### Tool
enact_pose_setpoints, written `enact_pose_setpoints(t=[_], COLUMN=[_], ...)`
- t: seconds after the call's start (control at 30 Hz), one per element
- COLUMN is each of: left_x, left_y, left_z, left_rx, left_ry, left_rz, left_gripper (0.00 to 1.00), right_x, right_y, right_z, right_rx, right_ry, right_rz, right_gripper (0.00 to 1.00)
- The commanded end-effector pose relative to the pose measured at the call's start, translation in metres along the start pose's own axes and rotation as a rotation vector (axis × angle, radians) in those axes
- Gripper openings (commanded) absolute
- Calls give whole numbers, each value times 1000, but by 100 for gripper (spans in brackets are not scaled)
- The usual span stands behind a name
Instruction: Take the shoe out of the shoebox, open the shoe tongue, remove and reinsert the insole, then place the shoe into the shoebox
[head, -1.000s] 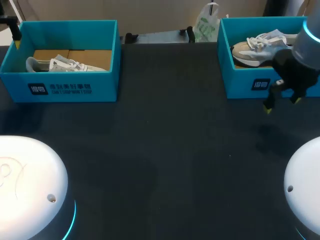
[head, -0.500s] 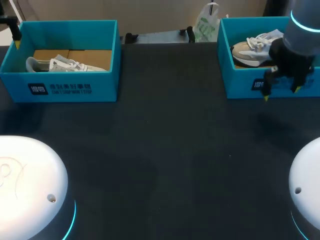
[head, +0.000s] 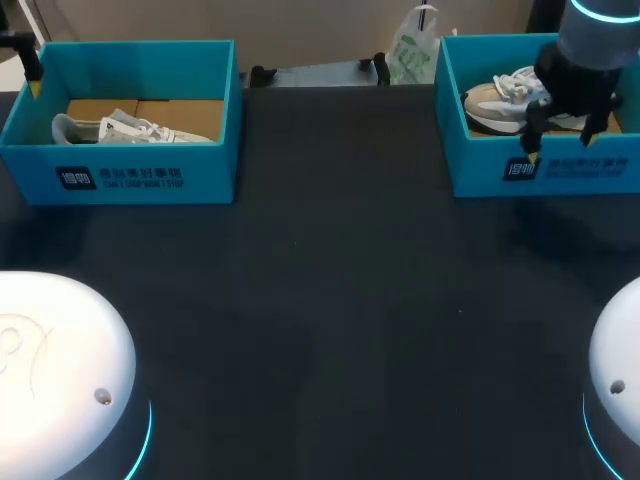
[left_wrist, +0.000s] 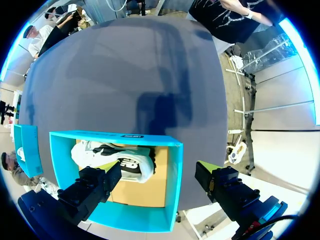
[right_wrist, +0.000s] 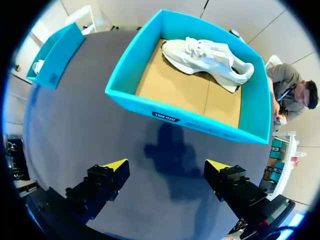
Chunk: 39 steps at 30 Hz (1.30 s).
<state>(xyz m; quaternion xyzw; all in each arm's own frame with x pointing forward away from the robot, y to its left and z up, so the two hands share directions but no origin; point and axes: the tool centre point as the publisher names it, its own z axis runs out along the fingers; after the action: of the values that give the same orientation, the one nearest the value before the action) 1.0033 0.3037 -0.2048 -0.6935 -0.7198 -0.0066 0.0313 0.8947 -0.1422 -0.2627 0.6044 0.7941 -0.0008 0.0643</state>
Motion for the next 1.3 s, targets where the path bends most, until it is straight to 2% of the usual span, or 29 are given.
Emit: enact_pose_setpoints(t=[0.03, 0.1, 0.2, 0.3, 0.37, 0.47, 0.53, 1.03, 1.1, 1.23, 1.3], left_x=[0, 0, 0, 0, 0, 0, 0, 0, 0, 0, 0], left_y=[-1, -1, -1, -1, -1, -1, -1, -1, -1, -1, -1], left_z=[0, 0, 0, 0, 0, 0, 0, 0, 0, 0, 0], left_rx=[-3, -3, -3, -3, -3, -3, -3, -3, -3, -3, -3], left_ry=[1, 1, 1, 1, 1, 1, 1, 1, 1, 1, 1], left_rz=[1, 1, 1, 1, 1, 1, 1, 1, 1, 1, 1], left_gripper=[100, 100, 100, 100, 100, 100, 100, 100, 100, 100, 100], right_x=[1, 1, -14, -38, -55, -82, -97, -97, -110, -139, -149], right_y=[1, 5, 28, 50, 62, 70, 69, 69, 73, 91, 100], right_z=[0, 8, 11, 13, 12, 9, 8, 8, 11, 25, 28], right_rx=[4, 25, 22, 33, 13, -6, 8, 8, -13, 8, -10], right_ry=[-2, -5, -38, -70, -94, -122, -112, -112, -123, -137, -136], right_rz=[1, 16, 21, -10, -15, 11, 73, 73, 92, 84, 74], right_gripper=[100, 100, 100, 100, 100, 100, 100, 100, 100, 100, 100])
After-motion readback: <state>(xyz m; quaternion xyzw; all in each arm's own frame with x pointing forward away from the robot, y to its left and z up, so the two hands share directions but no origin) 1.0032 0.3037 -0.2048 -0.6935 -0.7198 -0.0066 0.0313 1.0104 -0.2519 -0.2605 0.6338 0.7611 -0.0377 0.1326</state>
